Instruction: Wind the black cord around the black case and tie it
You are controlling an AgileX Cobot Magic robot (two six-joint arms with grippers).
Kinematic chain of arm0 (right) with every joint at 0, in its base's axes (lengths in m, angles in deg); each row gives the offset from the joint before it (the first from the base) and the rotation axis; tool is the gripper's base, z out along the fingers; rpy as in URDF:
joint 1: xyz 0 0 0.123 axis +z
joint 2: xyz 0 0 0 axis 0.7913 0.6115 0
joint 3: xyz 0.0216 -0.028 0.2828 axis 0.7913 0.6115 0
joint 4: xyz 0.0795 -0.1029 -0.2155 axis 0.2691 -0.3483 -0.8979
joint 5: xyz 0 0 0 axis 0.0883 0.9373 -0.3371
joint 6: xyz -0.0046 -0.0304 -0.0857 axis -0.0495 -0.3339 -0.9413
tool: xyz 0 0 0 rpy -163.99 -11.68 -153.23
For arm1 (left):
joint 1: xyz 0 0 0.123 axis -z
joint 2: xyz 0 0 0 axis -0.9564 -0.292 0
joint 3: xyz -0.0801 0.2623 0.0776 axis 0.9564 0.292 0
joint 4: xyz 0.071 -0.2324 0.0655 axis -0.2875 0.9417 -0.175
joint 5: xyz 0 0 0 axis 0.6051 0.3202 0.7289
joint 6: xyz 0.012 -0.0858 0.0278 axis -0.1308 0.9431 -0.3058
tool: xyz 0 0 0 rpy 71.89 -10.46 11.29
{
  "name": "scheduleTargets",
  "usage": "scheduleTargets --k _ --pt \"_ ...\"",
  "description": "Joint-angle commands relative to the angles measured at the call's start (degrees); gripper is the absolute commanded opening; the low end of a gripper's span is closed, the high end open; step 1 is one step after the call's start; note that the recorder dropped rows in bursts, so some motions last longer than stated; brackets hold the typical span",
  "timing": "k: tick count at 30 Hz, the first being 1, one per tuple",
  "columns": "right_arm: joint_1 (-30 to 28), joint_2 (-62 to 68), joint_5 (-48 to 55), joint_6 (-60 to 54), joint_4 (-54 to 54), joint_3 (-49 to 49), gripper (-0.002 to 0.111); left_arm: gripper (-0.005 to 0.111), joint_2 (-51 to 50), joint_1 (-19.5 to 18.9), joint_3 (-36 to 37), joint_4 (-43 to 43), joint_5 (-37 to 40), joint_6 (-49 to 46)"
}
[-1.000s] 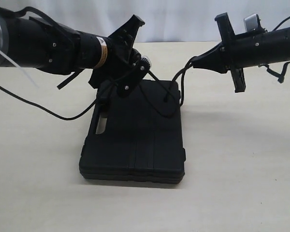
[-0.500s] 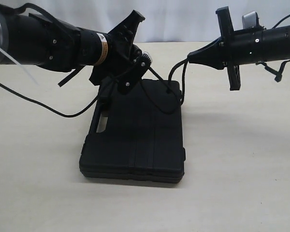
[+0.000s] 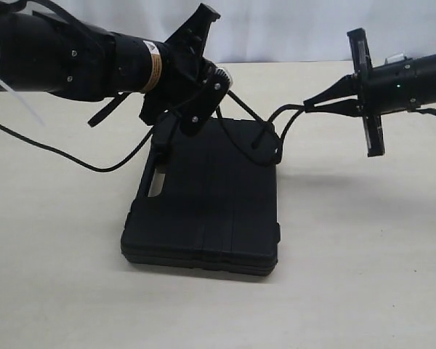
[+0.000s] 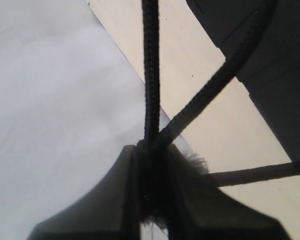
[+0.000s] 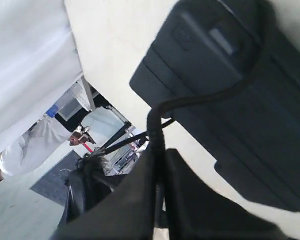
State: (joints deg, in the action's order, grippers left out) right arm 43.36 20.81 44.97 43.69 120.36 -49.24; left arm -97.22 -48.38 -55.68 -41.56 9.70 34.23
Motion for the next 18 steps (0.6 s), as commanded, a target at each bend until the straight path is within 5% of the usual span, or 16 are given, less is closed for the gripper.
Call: scheduleTargets --k 1,18 --pt "-2.6 3.3 6.5 3.5 -1.0 0.4 0.004 0.000 0.7 0.1 -0.6 1.8 -1.9 0.8" --pt "-2.8 6.0 6.5 3.4 -2.1 0.5 0.004 0.000 -3.3 0.1 -0.6 3.0 -3.7 -0.5"
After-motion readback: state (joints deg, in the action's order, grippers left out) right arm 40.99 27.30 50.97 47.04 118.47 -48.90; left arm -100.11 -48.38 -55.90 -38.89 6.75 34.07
